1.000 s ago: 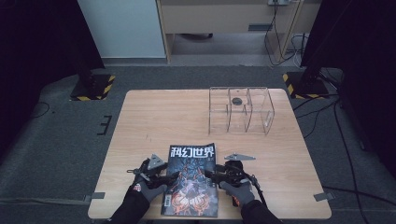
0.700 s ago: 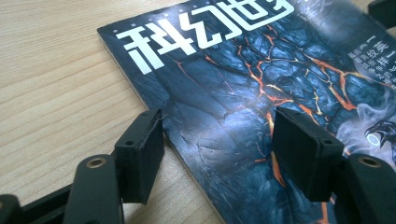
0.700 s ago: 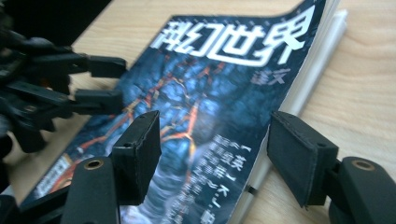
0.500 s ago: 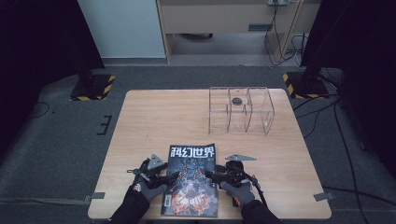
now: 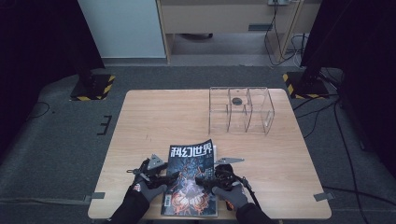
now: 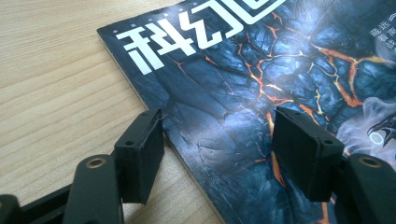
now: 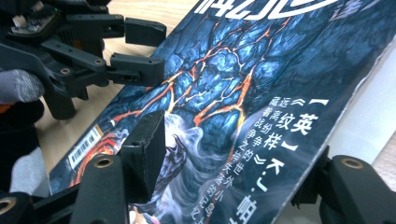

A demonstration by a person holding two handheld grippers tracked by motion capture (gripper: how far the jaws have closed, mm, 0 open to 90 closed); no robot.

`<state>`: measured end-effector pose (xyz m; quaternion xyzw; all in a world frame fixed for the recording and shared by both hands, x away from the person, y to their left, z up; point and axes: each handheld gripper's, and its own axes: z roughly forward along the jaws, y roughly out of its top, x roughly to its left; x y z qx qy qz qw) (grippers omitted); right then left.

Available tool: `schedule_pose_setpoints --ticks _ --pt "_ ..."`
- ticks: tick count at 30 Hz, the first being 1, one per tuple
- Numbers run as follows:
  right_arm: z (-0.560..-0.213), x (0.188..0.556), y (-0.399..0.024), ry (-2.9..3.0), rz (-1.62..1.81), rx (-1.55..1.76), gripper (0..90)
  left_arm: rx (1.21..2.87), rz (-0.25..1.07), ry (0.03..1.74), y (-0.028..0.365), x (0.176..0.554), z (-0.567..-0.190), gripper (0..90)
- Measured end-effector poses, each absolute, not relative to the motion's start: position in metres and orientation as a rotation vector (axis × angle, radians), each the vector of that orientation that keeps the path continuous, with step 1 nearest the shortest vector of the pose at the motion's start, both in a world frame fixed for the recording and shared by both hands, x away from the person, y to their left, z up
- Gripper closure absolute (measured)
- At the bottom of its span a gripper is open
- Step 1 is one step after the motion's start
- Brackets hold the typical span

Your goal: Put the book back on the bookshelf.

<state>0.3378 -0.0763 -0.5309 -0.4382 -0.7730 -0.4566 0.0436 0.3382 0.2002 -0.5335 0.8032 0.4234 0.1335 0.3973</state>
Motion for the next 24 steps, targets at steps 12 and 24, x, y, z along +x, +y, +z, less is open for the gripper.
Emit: schedule_pose_setpoints --ticks 12,24 --pt "-0.528 0.344 -0.077 -2.456 -1.350 -1.309 48.4 2.037 0.338 1.061 0.201 0.339 -0.534 32.4" --pt "-0.527 0.352 -0.077 -2.493 -1.298 -1.324 66.3 2.048 0.343 1.048 0.201 0.340 -0.533 30.9"
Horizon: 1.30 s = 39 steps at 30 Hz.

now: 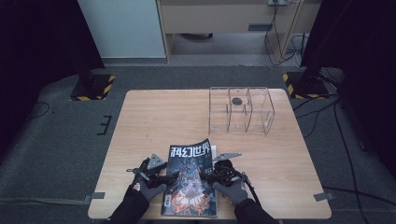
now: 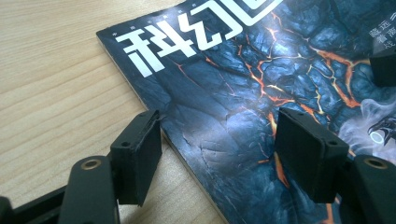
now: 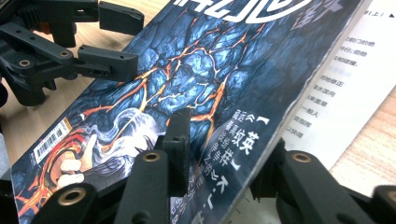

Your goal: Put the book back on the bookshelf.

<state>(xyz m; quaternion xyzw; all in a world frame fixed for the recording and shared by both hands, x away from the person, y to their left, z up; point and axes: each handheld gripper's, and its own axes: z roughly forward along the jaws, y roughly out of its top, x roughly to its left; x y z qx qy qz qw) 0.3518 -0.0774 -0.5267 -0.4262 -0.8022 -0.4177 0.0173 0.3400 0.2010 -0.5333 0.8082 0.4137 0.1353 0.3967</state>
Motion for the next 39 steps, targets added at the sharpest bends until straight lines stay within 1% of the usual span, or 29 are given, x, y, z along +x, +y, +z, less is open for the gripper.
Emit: schedule_pose_setpoints --ticks 6,16,25,39 --pt "-0.522 0.350 -0.078 -2.508 -1.308 -1.312 74.2 2.066 0.366 1.044 0.202 0.340 -0.532 28.9" --pt "-0.513 0.346 -0.079 -2.542 -1.341 -1.268 82.5 2.040 0.374 1.060 0.205 0.342 -0.528 27.3" --pt "-0.505 0.344 -0.084 -2.547 -1.396 -1.267 85.8 1.994 0.354 1.071 0.208 0.343 -0.525 26.4" --pt "-0.487 0.336 -0.087 -2.587 -1.500 -1.197 86.5 1.949 0.321 1.068 0.209 0.343 -0.523 24.9"
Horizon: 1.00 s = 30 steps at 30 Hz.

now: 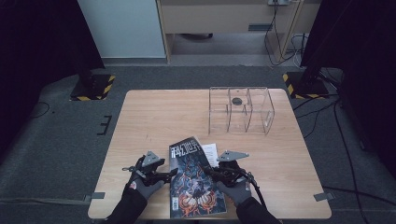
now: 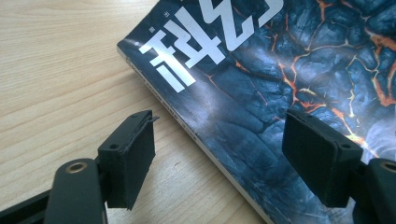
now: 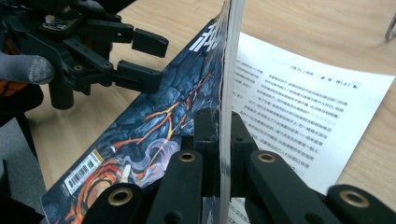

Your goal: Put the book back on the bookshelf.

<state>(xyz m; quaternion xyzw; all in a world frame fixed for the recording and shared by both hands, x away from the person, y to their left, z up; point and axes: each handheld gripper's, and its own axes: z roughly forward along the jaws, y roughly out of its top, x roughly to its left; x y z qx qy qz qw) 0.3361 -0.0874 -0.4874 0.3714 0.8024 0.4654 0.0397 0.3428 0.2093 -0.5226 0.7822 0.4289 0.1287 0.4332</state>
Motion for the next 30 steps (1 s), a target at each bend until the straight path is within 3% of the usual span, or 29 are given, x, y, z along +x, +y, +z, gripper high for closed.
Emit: schedule_pose_setpoints --ticks 30 --pt "-0.472 0.328 -0.092 2.395 1.469 1.013 86.7 1.927 0.168 1.039 0.197 0.350 -0.530 17.7"
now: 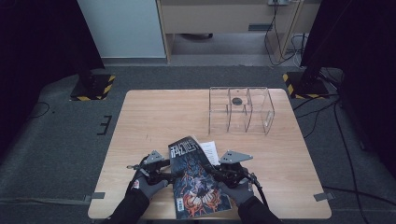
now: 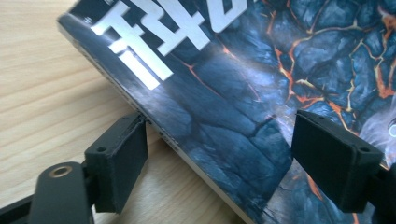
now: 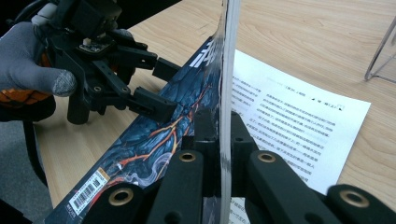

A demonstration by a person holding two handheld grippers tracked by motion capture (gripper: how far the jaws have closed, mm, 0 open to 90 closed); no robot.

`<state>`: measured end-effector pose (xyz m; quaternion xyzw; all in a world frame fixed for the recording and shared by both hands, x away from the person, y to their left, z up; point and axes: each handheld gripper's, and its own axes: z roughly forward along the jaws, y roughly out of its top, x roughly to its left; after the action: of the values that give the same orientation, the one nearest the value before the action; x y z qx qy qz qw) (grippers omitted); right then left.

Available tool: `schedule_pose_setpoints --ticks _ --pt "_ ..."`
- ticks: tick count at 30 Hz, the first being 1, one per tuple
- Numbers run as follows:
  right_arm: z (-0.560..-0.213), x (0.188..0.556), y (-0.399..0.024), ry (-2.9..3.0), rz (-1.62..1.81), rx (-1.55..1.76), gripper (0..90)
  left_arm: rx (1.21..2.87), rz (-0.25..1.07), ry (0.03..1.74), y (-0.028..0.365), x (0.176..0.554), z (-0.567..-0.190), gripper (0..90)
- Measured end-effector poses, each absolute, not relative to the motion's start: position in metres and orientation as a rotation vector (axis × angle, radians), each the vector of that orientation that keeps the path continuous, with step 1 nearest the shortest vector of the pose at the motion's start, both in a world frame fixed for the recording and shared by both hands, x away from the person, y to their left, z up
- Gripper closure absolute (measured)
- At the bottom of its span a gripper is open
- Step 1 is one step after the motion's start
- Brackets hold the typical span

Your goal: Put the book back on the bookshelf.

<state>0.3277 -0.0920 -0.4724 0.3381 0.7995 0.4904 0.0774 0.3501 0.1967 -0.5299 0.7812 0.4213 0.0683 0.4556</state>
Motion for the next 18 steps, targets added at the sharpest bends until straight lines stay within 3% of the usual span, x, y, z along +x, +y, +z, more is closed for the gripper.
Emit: schedule_pose_setpoints --ticks 18 --pt "-0.4670 0.3262 -0.0950 2.365 1.492 0.992 86.7 1.910 0.089 1.037 0.1914 0.3491 -0.5312 15.7"
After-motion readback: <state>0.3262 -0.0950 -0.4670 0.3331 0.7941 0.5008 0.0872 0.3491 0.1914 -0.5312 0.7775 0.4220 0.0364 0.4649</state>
